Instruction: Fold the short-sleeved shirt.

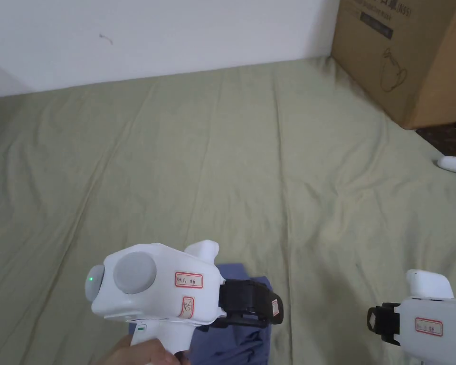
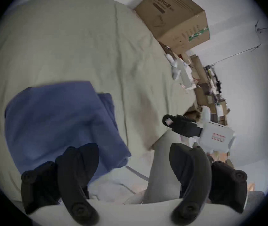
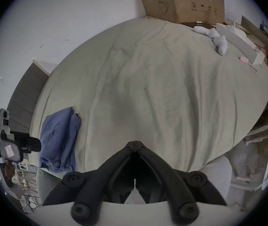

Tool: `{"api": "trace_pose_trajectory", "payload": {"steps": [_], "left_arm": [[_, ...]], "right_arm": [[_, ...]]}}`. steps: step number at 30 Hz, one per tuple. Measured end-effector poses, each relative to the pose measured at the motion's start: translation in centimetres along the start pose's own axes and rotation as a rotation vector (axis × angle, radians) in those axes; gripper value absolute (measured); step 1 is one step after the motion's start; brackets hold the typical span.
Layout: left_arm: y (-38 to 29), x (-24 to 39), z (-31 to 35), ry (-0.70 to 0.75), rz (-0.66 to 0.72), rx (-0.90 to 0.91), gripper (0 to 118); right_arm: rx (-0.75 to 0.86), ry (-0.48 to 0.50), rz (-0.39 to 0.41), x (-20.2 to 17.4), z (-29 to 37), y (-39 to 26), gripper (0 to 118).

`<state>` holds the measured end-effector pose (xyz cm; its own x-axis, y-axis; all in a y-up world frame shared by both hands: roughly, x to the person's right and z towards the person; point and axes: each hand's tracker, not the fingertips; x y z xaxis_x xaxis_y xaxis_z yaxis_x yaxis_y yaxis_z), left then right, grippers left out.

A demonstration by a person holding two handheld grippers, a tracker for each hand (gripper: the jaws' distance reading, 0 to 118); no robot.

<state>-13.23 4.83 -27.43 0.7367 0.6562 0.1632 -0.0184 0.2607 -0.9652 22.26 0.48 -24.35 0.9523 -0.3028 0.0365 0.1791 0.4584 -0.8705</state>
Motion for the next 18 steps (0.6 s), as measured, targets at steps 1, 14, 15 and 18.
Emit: {"api": "trace_pose_trajectory", "payload": {"steps": [1,14,15,18], "left_arm": [[-0.1,-0.2,0.6,0.022,-0.009,0.012,95],[1.0,-7.4,1.2,0.273,0.137,0.172,3],[0.6,-7.2,0.0,0.216,0.123,0.16,3],[-0.5,-5.9,-3.0,0.205,0.104,0.117,3]], "right_arm": [[0.005,0.002,-0.008,0.1,0.1,0.1,0],[0.014,0.051,0.018,-2.3,-0.6,-0.1,0],[0.01,0.054,0.02,-2.4,-0.7,-0.2,0],[-0.001,0.053,0.025,-2.4,-0.9,-0.3,0]]}}
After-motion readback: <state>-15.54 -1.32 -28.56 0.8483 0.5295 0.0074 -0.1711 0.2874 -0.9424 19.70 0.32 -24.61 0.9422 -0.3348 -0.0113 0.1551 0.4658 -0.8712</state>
